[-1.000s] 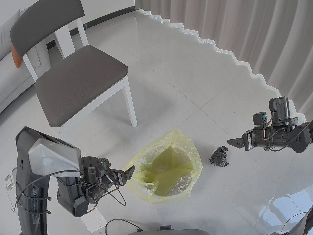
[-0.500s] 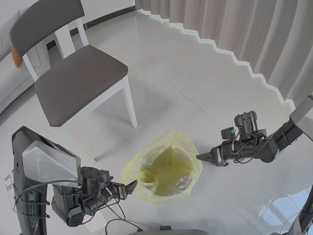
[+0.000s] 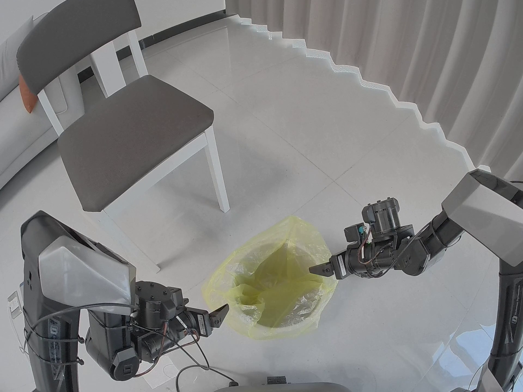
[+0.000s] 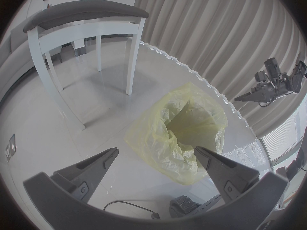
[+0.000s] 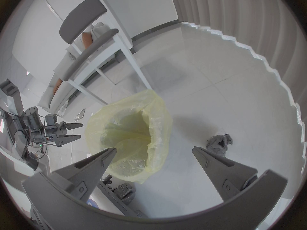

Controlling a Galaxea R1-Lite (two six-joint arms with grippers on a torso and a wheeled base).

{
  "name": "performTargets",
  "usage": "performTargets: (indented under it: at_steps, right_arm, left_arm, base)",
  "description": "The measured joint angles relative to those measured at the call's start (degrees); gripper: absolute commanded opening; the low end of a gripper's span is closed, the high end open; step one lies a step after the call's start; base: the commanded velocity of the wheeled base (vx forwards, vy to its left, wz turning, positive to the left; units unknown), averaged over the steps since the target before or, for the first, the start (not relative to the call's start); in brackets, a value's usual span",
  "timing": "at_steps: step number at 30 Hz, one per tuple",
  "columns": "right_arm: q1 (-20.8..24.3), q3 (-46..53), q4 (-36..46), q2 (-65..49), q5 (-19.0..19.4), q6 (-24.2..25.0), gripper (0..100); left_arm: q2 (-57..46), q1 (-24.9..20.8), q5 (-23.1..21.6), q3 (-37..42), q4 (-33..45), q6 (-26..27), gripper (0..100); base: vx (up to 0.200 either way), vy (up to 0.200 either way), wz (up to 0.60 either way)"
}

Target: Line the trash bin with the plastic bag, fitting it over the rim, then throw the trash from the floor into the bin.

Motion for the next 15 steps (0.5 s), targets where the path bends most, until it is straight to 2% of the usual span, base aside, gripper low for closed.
performTargets:
  at_steps: [15]
  right_arm:
    - [-1.8, -1.3, -0.2, 3.2, 0.0, -0.9, 0]
  left_arm:
    - [3.4, -0.8, 0.5, -4.1, 0.0, 0.2, 100]
  base:
    - [0.0, 0.0, 0.0]
